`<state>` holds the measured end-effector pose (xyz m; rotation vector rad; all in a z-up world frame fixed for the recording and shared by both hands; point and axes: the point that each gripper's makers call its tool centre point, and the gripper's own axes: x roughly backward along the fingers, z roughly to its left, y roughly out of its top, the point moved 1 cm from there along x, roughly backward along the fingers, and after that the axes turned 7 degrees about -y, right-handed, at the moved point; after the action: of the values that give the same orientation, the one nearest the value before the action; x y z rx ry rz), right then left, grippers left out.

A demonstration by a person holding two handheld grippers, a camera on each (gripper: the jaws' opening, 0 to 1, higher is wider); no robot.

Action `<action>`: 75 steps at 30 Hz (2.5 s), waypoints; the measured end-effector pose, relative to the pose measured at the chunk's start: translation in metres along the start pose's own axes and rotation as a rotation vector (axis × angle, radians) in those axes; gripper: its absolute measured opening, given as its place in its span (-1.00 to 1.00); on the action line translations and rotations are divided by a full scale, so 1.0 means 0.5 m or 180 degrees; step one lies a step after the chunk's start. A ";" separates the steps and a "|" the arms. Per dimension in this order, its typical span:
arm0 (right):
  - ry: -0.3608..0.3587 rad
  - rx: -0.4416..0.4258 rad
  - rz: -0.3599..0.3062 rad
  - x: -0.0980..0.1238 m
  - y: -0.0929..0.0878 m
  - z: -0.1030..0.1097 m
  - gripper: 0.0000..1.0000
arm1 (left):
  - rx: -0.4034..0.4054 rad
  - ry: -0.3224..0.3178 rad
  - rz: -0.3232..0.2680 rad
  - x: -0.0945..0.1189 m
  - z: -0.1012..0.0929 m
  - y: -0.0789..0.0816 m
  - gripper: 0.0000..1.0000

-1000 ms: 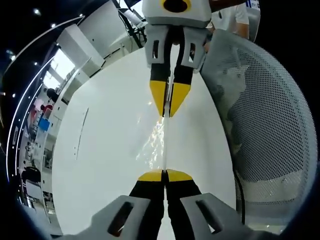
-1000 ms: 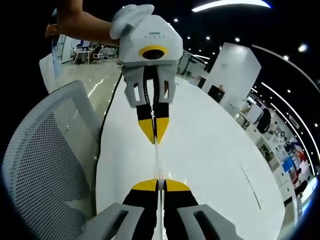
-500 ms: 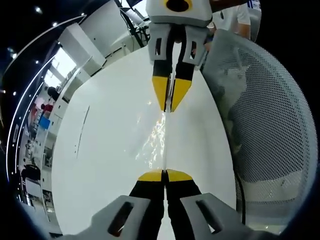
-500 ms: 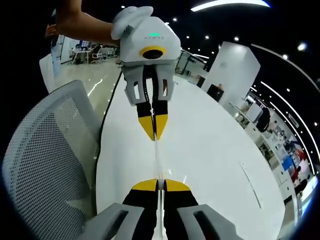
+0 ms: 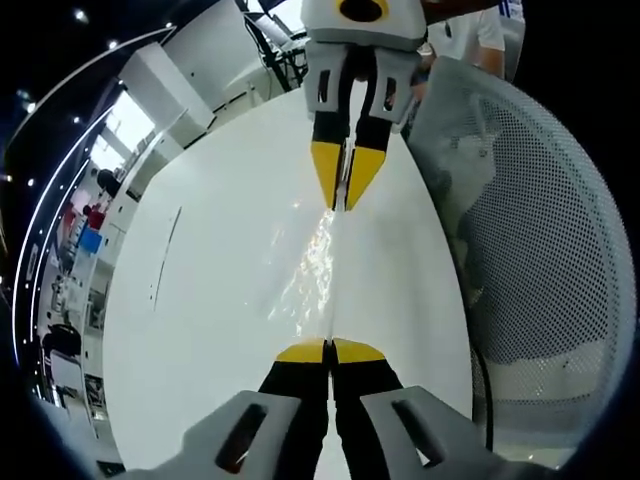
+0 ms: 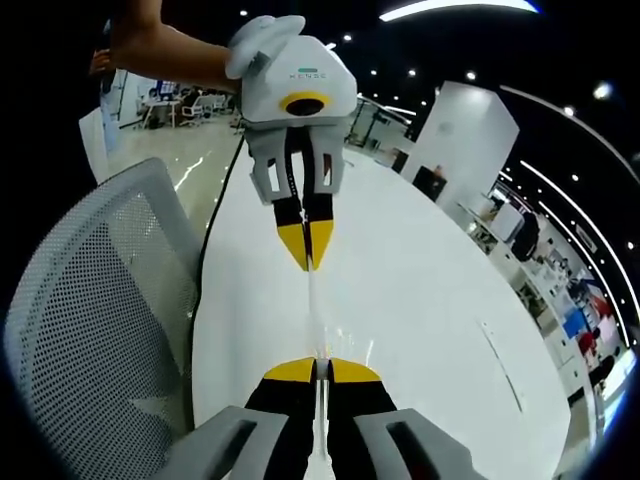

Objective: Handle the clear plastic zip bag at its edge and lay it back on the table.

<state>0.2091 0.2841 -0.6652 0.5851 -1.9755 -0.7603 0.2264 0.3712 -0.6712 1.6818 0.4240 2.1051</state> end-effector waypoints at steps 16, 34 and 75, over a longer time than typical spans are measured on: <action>-0.0030 -0.0025 0.0025 0.006 -0.011 -0.005 -1.00 | 0.0043 0.0025 0.0006 0.005 0.005 -0.009 -1.00; -0.0035 -0.0026 0.0067 0.013 -0.023 -0.003 -1.00 | 0.0096 0.0032 0.0017 0.005 0.004 -0.023 -1.00; -0.0098 -0.0147 0.0188 0.032 -0.048 -0.004 -1.00 | -0.0023 0.0103 0.0034 0.009 0.006 -0.011 -1.00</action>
<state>0.2058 0.2560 -0.6720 0.4882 -1.9893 -0.7805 0.2293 0.3782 -0.6693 1.6516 0.4176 2.1416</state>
